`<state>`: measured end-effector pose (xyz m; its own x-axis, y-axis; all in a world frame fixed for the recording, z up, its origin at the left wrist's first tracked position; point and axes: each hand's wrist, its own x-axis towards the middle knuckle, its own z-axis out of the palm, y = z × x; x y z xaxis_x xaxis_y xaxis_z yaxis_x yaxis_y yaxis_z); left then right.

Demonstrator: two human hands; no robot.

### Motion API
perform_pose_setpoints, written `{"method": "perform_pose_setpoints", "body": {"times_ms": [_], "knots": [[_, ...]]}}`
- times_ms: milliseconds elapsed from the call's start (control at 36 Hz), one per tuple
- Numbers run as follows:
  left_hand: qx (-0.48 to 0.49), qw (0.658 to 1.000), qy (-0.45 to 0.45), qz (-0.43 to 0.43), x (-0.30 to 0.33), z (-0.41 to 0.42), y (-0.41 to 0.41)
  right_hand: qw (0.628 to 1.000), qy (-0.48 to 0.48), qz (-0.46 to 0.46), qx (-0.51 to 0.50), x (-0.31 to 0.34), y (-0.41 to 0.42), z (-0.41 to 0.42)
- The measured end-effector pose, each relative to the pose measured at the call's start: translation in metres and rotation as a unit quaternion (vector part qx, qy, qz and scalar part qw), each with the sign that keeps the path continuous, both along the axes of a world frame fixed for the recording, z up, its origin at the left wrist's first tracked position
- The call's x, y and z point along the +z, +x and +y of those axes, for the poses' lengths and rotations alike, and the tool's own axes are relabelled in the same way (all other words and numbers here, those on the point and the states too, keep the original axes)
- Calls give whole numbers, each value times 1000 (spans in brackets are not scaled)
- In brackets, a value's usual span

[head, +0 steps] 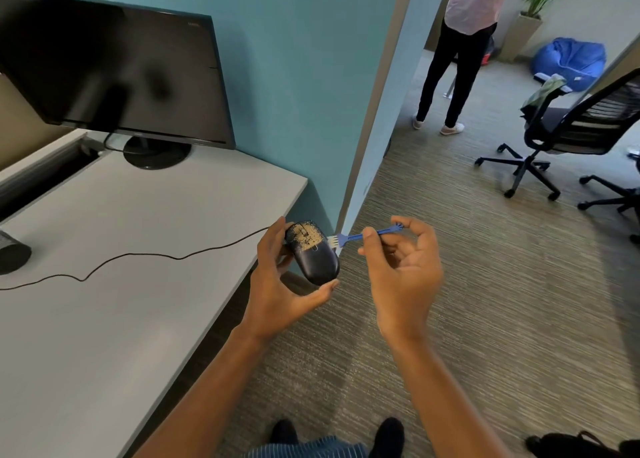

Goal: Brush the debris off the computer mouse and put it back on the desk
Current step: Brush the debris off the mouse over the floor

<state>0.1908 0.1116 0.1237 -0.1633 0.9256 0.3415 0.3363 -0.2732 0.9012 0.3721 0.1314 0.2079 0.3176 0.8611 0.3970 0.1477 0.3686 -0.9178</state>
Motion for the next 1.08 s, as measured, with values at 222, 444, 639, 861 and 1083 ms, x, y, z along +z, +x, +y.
{"method": "perform_pose_setpoints", "body": {"times_ms": [222,444,639,861,1083], "knots": [[-19,1000,4,-8,-1,-4,2,989,66,-115,61,-2,-34,-14],[-15,1000,-11,-19,5,-7,3,989,61,-132,23,2,-33,-9],[-6,999,-29,-23,0,-5,2,989,60,-135,-5,3,-20,-1],[0,1000,8,-21,6,-3,6,994,24,-103,-28,-3,-2,11],[0,1000,6,0,3,1,3,996,-76,-6,-51,-13,18,22]]}}
